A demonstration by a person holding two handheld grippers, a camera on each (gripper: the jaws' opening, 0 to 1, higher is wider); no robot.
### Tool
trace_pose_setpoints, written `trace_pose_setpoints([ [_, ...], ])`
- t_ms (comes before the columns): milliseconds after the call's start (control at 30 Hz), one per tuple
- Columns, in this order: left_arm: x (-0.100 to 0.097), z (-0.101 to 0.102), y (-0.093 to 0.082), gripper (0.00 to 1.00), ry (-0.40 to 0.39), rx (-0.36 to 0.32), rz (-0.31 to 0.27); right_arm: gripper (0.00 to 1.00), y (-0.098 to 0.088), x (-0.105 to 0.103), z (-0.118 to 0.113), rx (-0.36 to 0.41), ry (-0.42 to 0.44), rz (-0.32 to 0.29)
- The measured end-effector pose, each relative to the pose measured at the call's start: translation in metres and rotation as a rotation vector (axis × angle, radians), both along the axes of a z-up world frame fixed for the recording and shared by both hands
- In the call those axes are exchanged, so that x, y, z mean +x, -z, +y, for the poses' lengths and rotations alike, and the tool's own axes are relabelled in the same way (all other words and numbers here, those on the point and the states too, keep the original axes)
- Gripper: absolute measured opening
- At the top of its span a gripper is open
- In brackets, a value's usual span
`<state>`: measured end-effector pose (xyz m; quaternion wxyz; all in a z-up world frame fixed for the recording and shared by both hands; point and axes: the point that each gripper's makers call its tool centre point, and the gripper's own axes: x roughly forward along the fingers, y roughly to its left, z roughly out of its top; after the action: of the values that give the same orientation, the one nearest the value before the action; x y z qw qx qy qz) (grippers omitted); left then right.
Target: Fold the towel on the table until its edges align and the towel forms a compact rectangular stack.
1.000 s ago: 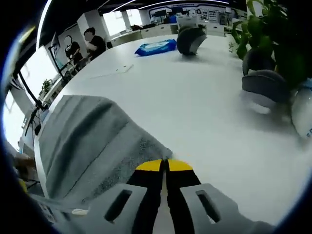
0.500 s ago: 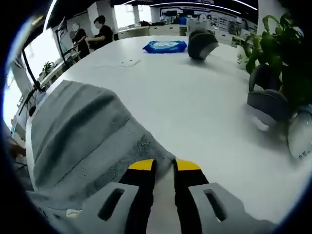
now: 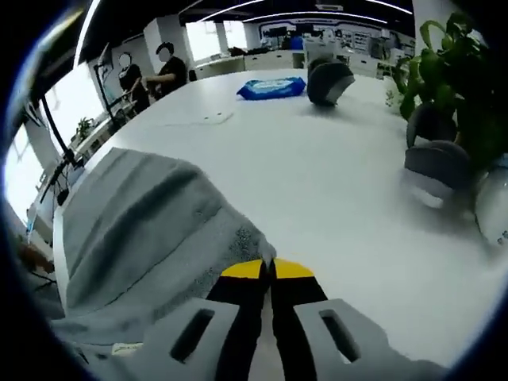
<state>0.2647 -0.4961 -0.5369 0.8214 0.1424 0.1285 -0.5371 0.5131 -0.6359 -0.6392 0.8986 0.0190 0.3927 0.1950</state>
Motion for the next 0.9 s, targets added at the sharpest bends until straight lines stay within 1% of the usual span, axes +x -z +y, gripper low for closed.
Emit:
trace_pose_setpoints([
  [33, -0.001, -0.001, -0.006, 0.06, -0.007, -0.035, 0.019, 0.0, -0.005, 0.001, 0.0, 0.025, 0.015, -0.009],
  [67, -0.004, -0.002, -0.01, 0.05, -0.007, -0.064, 0.044, 0.0, -0.016, -0.001, 0.002, 0.063, 0.031, -0.031],
  [100, -0.006, -0.002, -0.016, 0.05, -0.005, -0.093, 0.077, 0.0, -0.023, 0.0, 0.002, 0.086, 0.042, -0.043],
  [133, -0.006, -0.002, -0.018, 0.05, 0.002, -0.089, 0.073, 0.0, -0.031, 0.001, 0.0, 0.112, 0.046, -0.058],
  [167, -0.007, -0.001, -0.02, 0.05, 0.008, -0.083, 0.067, 0.0, -0.035, 0.0, -0.001, 0.122, 0.041, -0.061],
  [267, -0.014, -0.005, -0.032, 0.04, 0.04, -0.078, 0.055, 0.0, -0.05, -0.002, -0.006, 0.128, 0.025, -0.085],
  [300, -0.015, -0.006, -0.036, 0.04, 0.051, -0.073, 0.041, 0.0, -0.058, -0.003, -0.007, 0.144, 0.026, -0.097],
  [333, -0.017, -0.009, -0.043, 0.04, 0.068, -0.072, 0.021, 0.0, -0.061, -0.003, -0.008, 0.154, 0.03, -0.103],
  [367, -0.019, -0.011, -0.047, 0.04, 0.077, -0.077, 0.019, 0.0, -0.07, -0.002, -0.009, 0.185, 0.043, -0.12],
  [400, -0.021, -0.016, -0.056, 0.04, 0.095, -0.094, 0.017, 0.0, -0.075, -0.003, -0.009, 0.2, 0.049, -0.13],
  [467, -0.025, -0.022, -0.067, 0.04, 0.121, -0.121, 0.019, 0.0, -0.089, -0.005, -0.011, 0.234, 0.058, -0.153],
  [500, -0.028, -0.025, -0.074, 0.04, 0.139, -0.129, 0.01, 0.0, -0.097, -0.007, -0.011, 0.254, 0.062, -0.161],
  [533, -0.03, -0.028, -0.078, 0.04, 0.152, -0.13, 0.002, 0.0, -0.103, -0.007, -0.013, 0.267, 0.064, -0.168],
  [633, -0.039, -0.036, -0.092, 0.04, 0.197, -0.133, -0.023, 0.0, -0.127, -0.01, -0.018, 0.322, 0.053, -0.213],
  [700, -0.043, -0.039, -0.095, 0.04, 0.217, -0.136, -0.026, 0.0, -0.136, -0.015, -0.021, 0.325, 0.048, -0.212],
  [733, -0.048, -0.042, -0.098, 0.04, 0.242, -0.145, -0.024, 0.0, -0.142, -0.018, -0.023, 0.321, 0.035, -0.217],
  [833, -0.058, -0.051, -0.106, 0.04, 0.288, -0.153, -0.022, 0.0, -0.159, -0.026, -0.029, 0.306, 0.006, -0.245],
  [867, -0.062, -0.054, -0.109, 0.04, 0.308, -0.152, -0.036, 0.0, -0.164, -0.029, -0.032, 0.309, 0.007, -0.254],
  [900, -0.064, -0.056, -0.112, 0.04, 0.324, -0.146, -0.064, 0.0, -0.171, -0.031, -0.035, 0.314, 0.008, -0.266],
])
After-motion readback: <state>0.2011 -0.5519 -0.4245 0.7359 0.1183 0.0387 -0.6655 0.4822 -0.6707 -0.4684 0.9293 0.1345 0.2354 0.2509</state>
